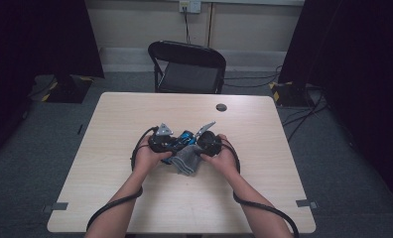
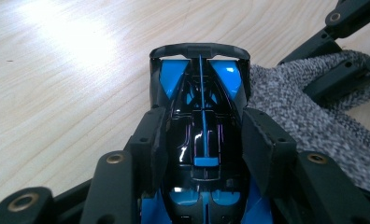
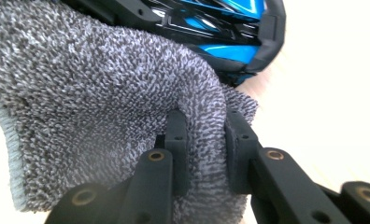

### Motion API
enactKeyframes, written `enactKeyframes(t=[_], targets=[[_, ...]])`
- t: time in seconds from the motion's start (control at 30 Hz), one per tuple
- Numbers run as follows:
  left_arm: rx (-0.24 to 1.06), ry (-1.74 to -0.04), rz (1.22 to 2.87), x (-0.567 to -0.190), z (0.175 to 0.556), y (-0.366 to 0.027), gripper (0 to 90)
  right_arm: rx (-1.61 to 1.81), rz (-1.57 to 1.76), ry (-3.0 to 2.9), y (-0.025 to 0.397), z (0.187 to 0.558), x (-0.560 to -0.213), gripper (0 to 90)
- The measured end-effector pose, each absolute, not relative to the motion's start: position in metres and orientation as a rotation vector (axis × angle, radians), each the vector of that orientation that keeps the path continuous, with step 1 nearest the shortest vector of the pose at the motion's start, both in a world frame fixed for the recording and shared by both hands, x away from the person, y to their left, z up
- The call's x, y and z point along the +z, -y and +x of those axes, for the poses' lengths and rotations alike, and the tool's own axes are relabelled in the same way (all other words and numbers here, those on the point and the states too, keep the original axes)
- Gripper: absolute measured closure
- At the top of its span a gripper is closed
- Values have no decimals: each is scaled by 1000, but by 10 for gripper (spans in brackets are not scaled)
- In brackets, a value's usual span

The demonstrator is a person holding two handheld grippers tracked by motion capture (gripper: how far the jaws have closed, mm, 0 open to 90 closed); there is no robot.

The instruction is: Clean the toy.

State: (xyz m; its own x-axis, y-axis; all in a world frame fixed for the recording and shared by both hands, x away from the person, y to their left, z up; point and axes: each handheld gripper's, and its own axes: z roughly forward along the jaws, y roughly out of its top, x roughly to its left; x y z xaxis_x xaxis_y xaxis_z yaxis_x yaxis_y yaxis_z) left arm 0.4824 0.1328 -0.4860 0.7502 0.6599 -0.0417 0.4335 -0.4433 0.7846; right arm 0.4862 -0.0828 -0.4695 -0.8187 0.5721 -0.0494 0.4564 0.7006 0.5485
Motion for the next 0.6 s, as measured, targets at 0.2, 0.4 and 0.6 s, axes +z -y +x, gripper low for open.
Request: enactKeyframes(t=[0.2,0.4,0.6], targets=[[348,-818,2108,-486,482,-133,515,778,856,-2673,89,490,-470,744],[351,-818,2105,-486,482,-133,515,795,916,-2644,101,495,-471,741],[356,-818,2111,-486,482,-133,515,792,939,-2627,106,501,-471,741]])
